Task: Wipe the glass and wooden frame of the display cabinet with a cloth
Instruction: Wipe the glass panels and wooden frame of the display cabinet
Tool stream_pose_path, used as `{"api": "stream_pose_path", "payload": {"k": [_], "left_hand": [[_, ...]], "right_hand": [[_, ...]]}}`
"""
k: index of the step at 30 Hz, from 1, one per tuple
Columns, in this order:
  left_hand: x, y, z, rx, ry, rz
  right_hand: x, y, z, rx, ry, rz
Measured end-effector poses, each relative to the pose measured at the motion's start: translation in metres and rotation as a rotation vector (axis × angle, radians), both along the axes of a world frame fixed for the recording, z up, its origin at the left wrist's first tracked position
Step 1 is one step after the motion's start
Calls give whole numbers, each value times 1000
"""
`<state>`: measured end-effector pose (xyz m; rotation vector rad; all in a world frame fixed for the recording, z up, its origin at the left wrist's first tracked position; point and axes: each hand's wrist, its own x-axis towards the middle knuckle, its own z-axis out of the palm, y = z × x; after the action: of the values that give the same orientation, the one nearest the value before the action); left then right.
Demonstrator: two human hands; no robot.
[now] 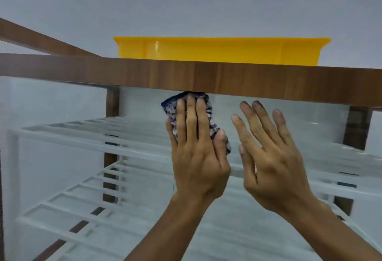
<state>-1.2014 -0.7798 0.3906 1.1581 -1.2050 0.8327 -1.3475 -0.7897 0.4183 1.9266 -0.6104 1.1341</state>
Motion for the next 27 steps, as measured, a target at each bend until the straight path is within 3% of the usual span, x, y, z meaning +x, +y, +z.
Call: {"api": "stream_pose_path", "payload": {"k": [4,7,10,14,27], "left_hand": [[-16,0,-8,17,-149,-2],[-24,-2,1,7,-20,7],[-53,-3,2,-7,-134,-28],[-80,-8,1,-8,-118,-12],[-256,-18,11,-19,-267,-73]], "right_hand": [[-7,3,1,5,13,13],[-21,2,6,-4,28,-24],[-41,0,6,-20,-9,-81],[-83,-4,-1,6,-51,-178],[-244,-16,-2,-19,-156,-211]]}}
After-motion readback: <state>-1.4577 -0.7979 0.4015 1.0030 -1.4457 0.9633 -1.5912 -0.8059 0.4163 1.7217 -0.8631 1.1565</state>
